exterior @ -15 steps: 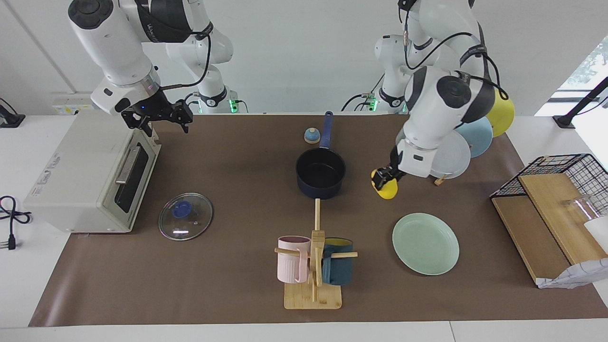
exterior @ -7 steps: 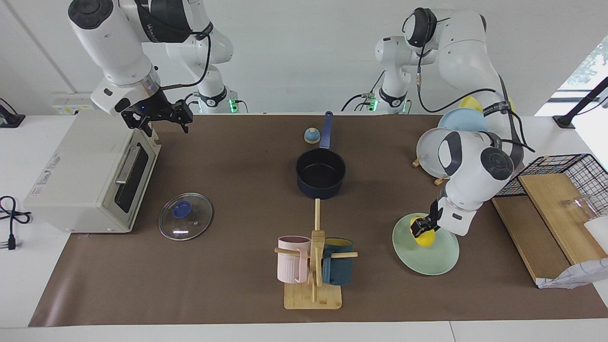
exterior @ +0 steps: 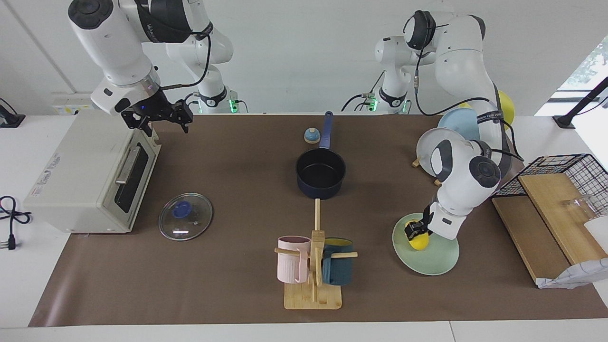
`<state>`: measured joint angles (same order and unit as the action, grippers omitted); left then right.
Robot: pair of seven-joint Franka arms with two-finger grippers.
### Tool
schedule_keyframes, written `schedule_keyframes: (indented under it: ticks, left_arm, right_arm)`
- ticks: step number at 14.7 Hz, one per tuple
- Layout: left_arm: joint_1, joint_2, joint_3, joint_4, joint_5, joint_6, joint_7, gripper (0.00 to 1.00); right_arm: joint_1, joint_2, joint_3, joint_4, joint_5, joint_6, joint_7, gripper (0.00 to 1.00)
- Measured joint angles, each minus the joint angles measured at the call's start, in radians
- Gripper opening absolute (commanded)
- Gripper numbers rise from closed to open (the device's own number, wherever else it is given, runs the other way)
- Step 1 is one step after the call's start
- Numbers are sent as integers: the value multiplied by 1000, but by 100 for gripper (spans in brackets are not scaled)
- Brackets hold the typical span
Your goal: Transfer potato from pot to plate
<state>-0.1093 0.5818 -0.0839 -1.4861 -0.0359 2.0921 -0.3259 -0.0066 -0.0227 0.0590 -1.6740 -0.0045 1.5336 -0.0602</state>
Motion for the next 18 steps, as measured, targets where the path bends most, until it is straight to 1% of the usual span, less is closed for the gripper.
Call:
schedule_keyframes:
  ticks: [3,5,7,9,14,18]
  left_arm:
    - [1,-5,1,9,16,-33,6,100]
    - [3,-13,2,47,16,-122,11,100]
    - [4,-36,2,97,16,-200,13,100]
    - [4,-86,2,123,17,-239,13,100]
    - [14,-245,7,129,17,-326,16,100]
    - [25,-374,10,90,19,-401,86,100]
  right_arm:
    - [0,0,0,0,0,0,0,100]
    - [0,0,0,0,0,0,0,100]
    - [0,0,0,0,0,0,0,100]
    - [0,0,0,0,0,0,0,100]
    - [0,0,0,0,0,0,0,100]
    - [0,0,0,0,0,0,0,100]
